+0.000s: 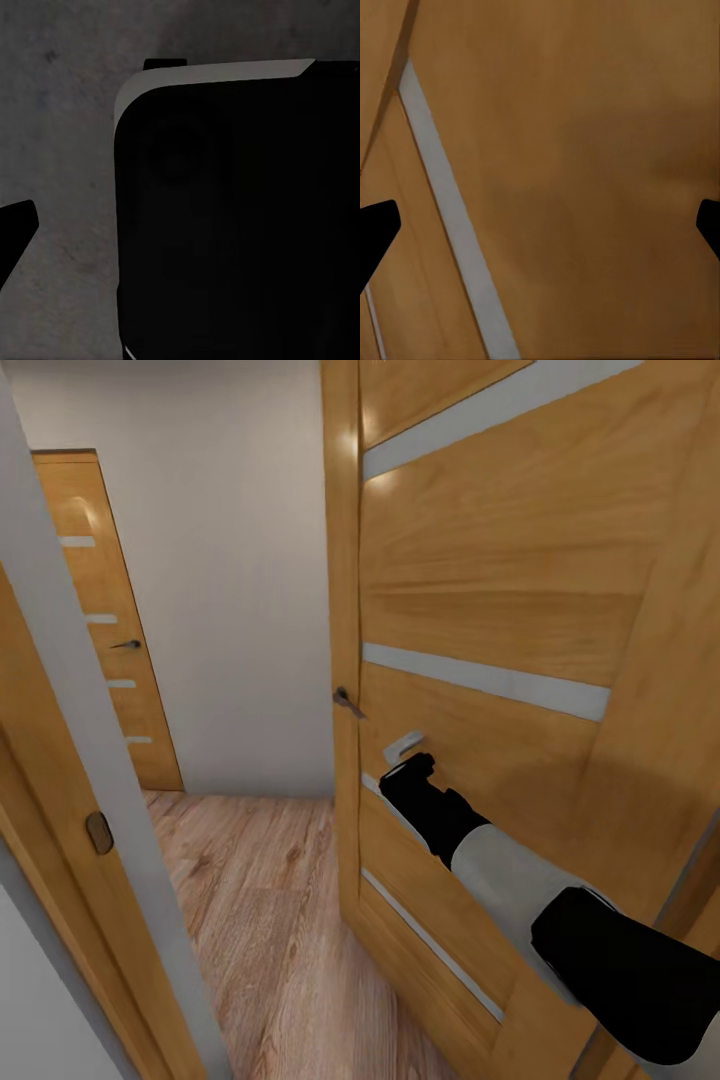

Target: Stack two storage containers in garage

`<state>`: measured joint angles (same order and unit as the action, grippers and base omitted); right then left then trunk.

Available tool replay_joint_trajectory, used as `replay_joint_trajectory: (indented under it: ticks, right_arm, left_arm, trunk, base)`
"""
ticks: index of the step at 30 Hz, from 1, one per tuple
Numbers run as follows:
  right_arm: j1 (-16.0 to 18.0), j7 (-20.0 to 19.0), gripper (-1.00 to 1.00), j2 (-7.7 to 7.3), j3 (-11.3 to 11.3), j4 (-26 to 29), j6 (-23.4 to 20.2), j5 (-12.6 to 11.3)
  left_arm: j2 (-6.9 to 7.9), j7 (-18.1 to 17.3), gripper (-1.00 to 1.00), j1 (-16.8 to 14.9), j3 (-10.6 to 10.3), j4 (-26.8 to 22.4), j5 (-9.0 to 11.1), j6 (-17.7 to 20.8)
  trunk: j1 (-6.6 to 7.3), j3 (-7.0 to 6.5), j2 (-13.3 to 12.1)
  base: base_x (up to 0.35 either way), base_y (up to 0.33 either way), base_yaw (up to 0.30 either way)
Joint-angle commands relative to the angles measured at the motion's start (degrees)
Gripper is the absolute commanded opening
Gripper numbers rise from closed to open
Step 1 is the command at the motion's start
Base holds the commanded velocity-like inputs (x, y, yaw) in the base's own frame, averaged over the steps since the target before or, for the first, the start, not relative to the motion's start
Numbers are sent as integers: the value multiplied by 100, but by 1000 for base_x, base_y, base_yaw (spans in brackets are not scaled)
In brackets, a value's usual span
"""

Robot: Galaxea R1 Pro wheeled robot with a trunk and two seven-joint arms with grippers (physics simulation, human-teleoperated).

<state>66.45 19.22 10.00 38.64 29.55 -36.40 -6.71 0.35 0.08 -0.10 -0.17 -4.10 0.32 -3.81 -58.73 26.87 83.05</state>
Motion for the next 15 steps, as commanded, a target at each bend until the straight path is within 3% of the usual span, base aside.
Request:
replay_joint_trajectory:
  ticks: [1,15]
  right_arm:
    - [15,71,100,0,19,-400,-47,43]
    - [422,144,100,0,-46,-1033,186,24]
  left_arm:
    - [1,1,100,1,-1,-3,4,-15]
    - [9,1,100,1,-1,-3,4,-15]
  trunk:
    - [0,6,3]
    - [0,6,3]
  base:
    - [0,0,0]
    - [0,0,0]
